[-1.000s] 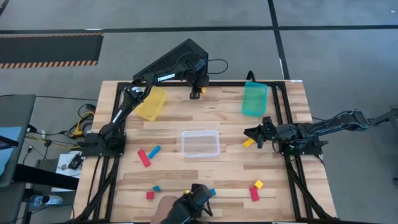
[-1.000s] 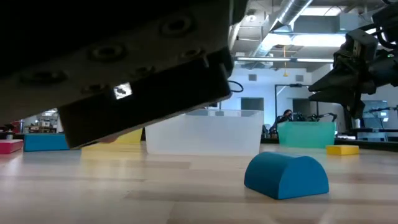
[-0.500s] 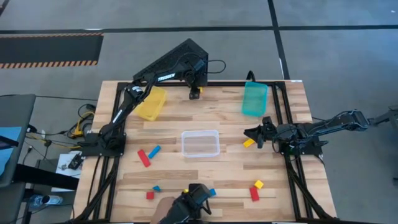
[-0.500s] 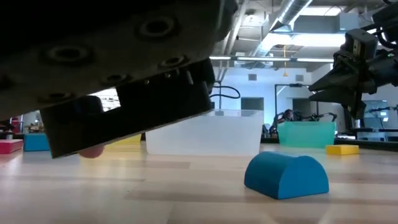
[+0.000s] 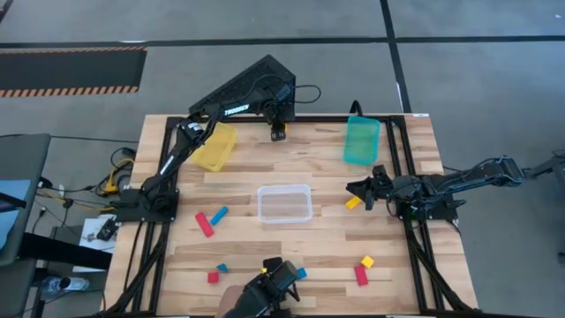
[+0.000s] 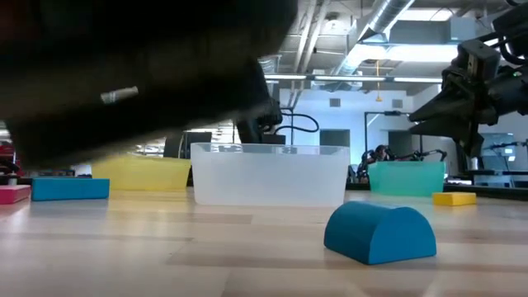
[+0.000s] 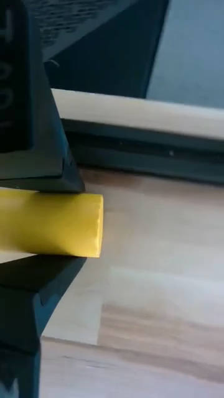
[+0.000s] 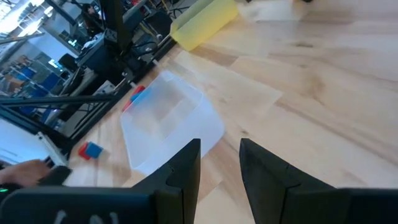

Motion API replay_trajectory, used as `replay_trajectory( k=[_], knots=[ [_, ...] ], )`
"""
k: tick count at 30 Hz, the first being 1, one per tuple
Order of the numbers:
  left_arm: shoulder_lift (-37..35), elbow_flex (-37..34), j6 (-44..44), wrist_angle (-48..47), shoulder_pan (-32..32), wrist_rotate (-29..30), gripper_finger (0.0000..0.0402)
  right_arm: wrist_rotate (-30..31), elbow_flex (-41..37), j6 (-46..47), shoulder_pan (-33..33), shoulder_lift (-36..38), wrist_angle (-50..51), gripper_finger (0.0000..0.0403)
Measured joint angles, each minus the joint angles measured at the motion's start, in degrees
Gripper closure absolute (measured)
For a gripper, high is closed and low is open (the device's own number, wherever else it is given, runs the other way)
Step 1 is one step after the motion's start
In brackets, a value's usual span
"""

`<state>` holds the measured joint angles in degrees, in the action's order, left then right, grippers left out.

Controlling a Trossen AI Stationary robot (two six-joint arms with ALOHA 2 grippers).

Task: Sort & place blocks by color
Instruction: Put the top yellow block into the yellow bin

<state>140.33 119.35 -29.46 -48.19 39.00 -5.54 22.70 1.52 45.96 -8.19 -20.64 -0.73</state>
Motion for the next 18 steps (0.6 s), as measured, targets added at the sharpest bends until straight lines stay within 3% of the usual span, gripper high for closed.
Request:
replay_trajectory(
  k=[6, 12, 15, 18],
  knots=[
    [-4.5, 0.1, 6.5, -5.7, 0.0, 2.0, 0.0301, 0.0, -0.1, -4.7, 2.2, 0.0, -1.6, 0.0267],
    [-11.6, -1.3, 12.6, -11.1, -1.5, 8.9, 0.0301, 0.0, -0.2, -7.4, 4.2, 0.0, -2.3, 0.0267],
    [-18.8, -8.9, 12.4, -8.4, -1.6, 7.1, 0.0301, 0.0, -0.2, -8.0, 5.1, 0.0, -3.9, 0.0267],
    [-28.2, -21.4, 14.5, -1.2, -0.9, 6.4, 0.0301, 0.0, -0.2, -8.6, 5.7, 0.0, -4.6, 0.0267]
  ],
)
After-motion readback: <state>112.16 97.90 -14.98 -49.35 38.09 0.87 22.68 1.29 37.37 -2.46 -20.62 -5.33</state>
